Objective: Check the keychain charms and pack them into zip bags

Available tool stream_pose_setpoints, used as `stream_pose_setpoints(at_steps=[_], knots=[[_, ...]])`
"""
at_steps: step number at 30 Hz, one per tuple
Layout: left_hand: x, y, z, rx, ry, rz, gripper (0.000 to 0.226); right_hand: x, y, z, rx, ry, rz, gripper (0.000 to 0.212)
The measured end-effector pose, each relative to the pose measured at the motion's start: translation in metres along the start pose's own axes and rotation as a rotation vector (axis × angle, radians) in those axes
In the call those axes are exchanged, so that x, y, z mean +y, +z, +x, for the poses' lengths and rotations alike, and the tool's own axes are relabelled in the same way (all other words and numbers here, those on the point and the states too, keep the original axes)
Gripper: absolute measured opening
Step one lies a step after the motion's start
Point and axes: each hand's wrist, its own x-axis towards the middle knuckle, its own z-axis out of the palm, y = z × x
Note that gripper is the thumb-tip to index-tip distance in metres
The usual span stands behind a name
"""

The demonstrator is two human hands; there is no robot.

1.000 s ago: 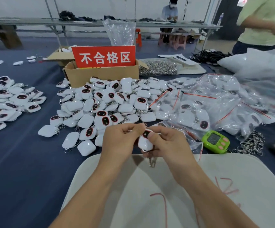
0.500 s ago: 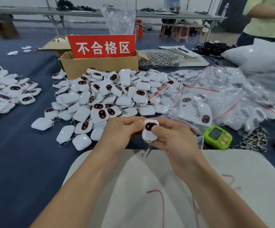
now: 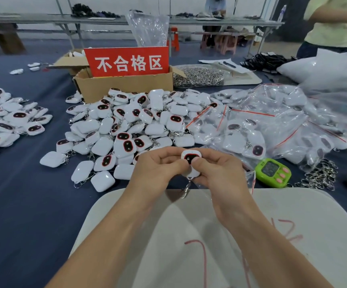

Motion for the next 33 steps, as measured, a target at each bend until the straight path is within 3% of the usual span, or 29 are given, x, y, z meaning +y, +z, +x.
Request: stream_pose_setpoints(at_steps=[8,14,26,33], knots=[[0.0031,0.0015,-0.0016,0.166,0.012,0.004,0.018,-0.0014,0.0043,-0.0058,-0.132,-0.062,-0.058,0.039],[0.0069,0.0011,-0.0048,0.096,-0.062,-0.073,0.017,-0.0023,0.0021,-0.0053,-0.13,-0.109,-0.015,0.039],[0.0047,-0.0007,-0.0033,0.05,-0.029,-0.056,0.019,-0.0037,-0.0013,-0.0048,-0.103,-0.136,-0.051,0.03],[0.0027,-0.0063,0.0012,-0.007,-0.069,-0.235,0.027,-0.0044,0.0043,-0.0064,-0.033,-0.166,-0.073,0.021]])
